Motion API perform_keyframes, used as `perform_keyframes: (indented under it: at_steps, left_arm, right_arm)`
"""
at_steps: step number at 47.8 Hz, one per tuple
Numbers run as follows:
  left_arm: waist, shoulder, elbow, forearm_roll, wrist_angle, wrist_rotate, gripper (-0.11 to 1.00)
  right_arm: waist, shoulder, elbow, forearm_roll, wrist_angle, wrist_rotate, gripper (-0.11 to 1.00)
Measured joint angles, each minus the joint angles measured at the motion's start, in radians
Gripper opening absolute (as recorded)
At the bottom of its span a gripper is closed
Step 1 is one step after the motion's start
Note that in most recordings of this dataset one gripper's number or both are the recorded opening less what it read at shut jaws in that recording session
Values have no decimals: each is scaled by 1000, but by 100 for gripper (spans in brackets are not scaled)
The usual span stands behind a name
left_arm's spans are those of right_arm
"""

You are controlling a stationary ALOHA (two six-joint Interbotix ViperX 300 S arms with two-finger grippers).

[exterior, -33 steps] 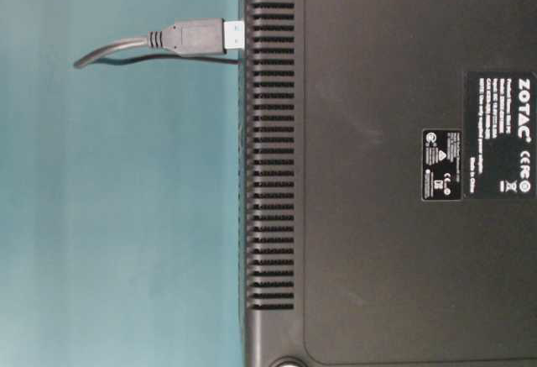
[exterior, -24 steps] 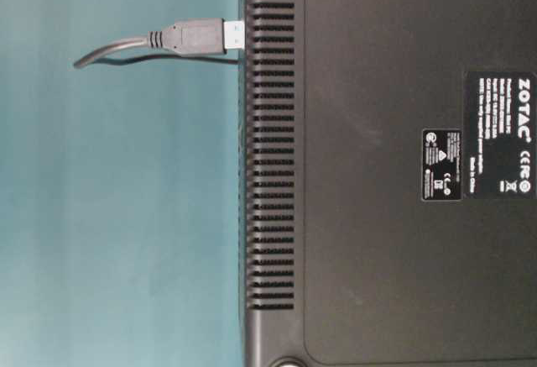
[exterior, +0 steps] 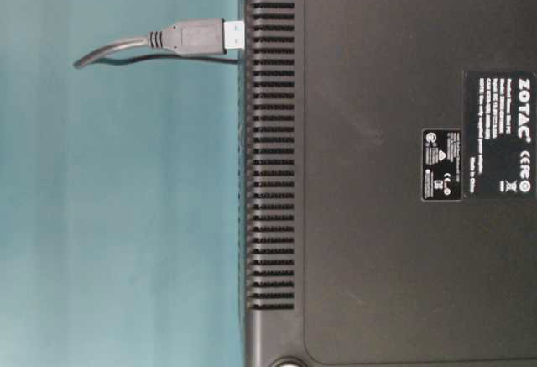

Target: Insert the USB into the PC box with both arms.

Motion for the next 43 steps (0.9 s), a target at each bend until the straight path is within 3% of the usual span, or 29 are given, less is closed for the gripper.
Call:
perform_keyframes:
  at_steps: [14, 25, 32, 43]
  left_arm:
    - [-2, 17, -12, 2, 35, 12, 0]
    - [-2, 58, -17, 2, 57, 12, 0]
    - [-2, 58, -17, 2, 60, 12, 0]
    - [-2, 55, -17, 2, 63, 12, 0]
  right_arm:
    - [28, 167, -209, -3, 288, 3, 4]
    - [78, 311, -324, -9, 327, 5, 11]
    - [98, 357, -353, -9, 325, 5, 22]
    - [106, 431, -400, -37, 376, 5, 51]
